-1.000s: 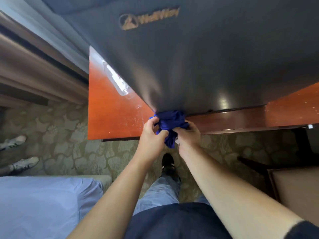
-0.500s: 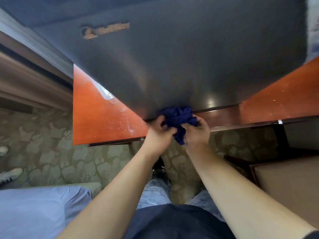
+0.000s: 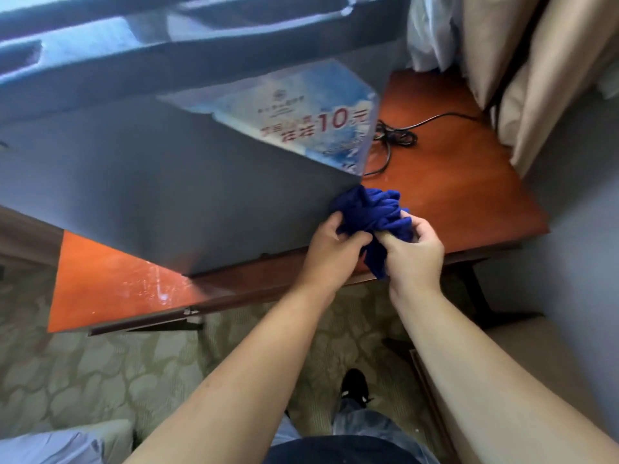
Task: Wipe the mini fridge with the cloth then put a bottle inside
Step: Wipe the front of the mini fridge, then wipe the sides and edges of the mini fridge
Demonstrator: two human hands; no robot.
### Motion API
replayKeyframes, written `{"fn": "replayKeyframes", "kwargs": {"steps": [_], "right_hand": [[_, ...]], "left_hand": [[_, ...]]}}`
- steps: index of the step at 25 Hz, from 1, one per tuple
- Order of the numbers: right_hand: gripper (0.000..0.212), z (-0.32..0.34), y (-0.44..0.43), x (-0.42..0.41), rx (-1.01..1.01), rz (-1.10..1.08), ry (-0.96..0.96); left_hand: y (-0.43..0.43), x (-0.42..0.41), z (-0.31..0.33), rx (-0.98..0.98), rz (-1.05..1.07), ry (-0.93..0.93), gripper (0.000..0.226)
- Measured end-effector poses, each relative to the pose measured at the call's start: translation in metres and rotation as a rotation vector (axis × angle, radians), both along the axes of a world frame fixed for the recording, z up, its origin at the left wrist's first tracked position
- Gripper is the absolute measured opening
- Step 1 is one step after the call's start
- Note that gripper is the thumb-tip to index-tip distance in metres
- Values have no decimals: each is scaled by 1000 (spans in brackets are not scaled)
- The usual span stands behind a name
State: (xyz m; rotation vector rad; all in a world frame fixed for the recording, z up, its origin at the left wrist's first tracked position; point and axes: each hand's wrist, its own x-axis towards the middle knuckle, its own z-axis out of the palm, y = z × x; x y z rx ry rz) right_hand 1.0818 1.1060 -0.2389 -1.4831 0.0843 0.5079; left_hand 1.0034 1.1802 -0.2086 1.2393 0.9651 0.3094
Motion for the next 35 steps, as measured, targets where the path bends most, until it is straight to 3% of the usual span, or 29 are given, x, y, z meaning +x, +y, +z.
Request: {"fn": "replayKeyframes", "kwargs": {"steps": [8, 16, 20, 23, 29, 32, 35], "right_hand": [[28, 48, 9, -24, 99, 195, -91], [37, 99, 75, -122, 96, 319, -137], [31, 128, 107, -176, 141, 365, -157], [32, 152, 129, -217, 200, 386, -154], [26, 185, 146, -260, 273, 423, -104], [28, 198, 141, -259, 235, 430, -231], [30, 220, 132, -249, 241, 477, -443]], "left_hand": [[2, -35, 52, 64, 201, -112, 35], [44, -136, 95, 197, 461, -220, 23], [76, -197, 118, 285, 507, -236, 15], [99, -239, 132, 320, 521, -240, 33], [121, -284, 149, 341, 496, -301, 25], [119, -284, 157, 446, 540, -271, 28], [111, -280, 182, 695, 600, -316, 35]]}}
